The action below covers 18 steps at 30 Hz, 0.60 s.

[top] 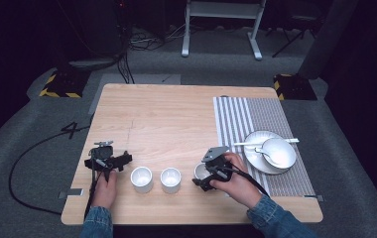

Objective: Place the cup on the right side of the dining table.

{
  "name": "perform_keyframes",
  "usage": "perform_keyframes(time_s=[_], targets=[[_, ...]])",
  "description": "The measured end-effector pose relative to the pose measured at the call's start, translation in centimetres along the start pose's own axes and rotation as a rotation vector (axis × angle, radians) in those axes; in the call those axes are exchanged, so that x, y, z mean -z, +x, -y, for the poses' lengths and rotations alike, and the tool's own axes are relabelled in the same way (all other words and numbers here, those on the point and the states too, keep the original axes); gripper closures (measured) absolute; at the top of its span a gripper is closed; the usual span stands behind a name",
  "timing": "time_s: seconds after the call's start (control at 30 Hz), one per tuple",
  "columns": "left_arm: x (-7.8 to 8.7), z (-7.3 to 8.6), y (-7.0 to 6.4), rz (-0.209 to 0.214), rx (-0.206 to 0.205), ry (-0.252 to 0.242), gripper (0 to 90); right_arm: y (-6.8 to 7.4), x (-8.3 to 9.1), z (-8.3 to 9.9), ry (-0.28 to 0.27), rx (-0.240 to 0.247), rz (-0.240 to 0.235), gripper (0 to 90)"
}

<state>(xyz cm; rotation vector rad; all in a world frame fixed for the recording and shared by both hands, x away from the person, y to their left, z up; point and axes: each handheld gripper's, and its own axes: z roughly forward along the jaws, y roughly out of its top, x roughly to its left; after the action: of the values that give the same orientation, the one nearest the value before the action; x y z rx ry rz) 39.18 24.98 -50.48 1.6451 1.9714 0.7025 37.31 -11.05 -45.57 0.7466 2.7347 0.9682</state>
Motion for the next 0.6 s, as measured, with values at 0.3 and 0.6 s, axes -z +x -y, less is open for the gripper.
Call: perform_keyframes(time_s=[0.3, 0.6], targets=[[0.0, 0.0, 0.0, 0.0, 0.0, 0.0, 0.1, 0.0, -1.1, 0.1, 0.062, 0.003, -0.001, 25.9], [0.0, 0.0, 0.0, -0.002, 0.001, 0.0, 0.1, 0.1, -1.2, -0.6, 0.104, 0.039, 0.008, 27.1]])
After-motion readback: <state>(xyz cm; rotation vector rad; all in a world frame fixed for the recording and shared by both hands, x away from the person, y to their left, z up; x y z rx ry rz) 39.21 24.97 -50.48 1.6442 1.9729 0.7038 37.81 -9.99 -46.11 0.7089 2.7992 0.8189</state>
